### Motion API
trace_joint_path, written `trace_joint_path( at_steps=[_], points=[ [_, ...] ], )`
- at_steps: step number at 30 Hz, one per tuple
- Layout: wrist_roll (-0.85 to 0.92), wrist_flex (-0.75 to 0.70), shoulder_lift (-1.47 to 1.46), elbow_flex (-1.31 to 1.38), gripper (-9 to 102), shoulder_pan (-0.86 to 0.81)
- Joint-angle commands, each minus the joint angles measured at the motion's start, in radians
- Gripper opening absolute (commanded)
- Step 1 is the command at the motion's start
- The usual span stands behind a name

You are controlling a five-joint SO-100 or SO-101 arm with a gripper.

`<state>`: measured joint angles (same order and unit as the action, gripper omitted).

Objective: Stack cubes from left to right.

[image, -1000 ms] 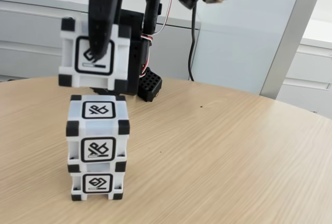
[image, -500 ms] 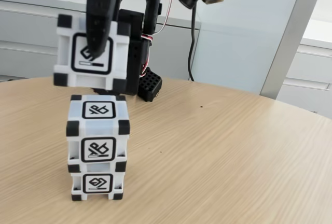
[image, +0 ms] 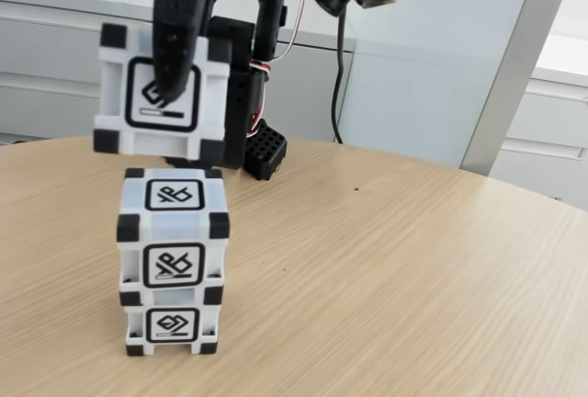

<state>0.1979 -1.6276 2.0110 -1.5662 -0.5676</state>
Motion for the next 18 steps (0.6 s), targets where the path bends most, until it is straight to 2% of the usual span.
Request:
trace_joint_path(
  at_steps=[1,18],
  points=[
    [0.008,0.003,0.005,0.035,17,0.002],
    [0.014,0.038,0.006,-0.063,17,0.006]
  ],
)
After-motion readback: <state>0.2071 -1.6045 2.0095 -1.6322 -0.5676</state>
